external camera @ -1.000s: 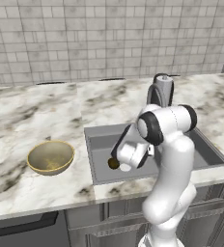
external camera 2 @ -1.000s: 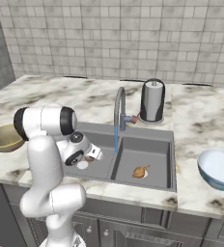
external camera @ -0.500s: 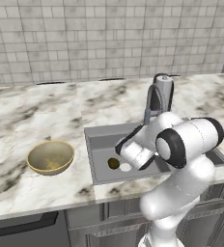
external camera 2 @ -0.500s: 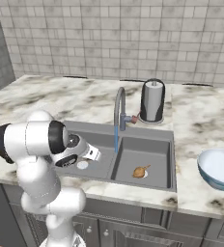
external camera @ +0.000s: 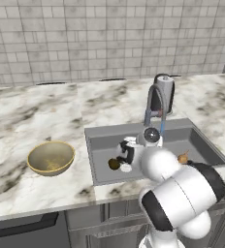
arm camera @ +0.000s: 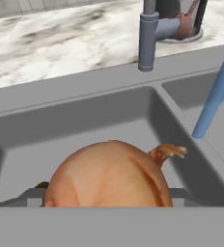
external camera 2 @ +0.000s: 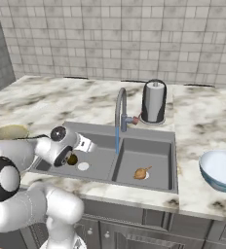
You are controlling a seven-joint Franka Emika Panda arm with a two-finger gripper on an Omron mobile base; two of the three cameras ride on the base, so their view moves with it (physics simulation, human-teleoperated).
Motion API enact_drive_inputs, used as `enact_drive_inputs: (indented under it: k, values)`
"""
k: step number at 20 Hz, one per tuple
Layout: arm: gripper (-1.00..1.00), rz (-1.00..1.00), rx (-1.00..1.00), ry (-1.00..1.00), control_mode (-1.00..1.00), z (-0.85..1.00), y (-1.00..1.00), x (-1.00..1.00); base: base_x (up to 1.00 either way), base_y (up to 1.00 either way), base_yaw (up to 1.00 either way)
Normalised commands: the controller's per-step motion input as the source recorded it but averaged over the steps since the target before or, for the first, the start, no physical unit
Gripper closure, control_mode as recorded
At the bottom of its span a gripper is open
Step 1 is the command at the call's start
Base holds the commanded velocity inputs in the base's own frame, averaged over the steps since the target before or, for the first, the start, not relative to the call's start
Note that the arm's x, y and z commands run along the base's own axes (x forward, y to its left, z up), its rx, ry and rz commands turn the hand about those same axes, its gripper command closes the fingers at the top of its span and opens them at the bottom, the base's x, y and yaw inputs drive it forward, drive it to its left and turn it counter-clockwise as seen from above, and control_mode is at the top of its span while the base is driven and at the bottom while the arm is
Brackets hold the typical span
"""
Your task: Pick the onions from the sink and place them in one bowl. Place the avocado in the other bowl. Then turn off the sink faucet.
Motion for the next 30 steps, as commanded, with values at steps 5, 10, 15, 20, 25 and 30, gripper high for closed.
enact_drive_inputs:
  k: [5, 10, 15, 20, 25, 30]
  values:
    - [1.0, -0.03, 0.04, 0.09, -1.0, 1.0, 0.19, 0.0, 0.0, 0.0, 0.0]
    - [1.0, -0.04, 0.09, 0.24, -1.0, 0.82, 0.05, -0.16, 0.0, 0.0, 0.0]
    - [1.0, -0.02, 0.08, 0.34, -1.0, 0.34, 0.01, -0.31, 0.0, 0.0, 0.0]
    - [1.0, 0.0, 0.02, 0.23, -1.0, 0.08, 0.2, -0.27, 0.0, 0.0, 0.0]
    - [1.0, 0.0, 0.0, 0.08, -1.0, 0.0, 0.41, -0.33, 0.0, 0.0, 0.0]
    - [1.0, 0.0, 0.0, 0.03, -1.0, 0.0, 0.51, -0.28, 0.0, 0.0, 0.0]
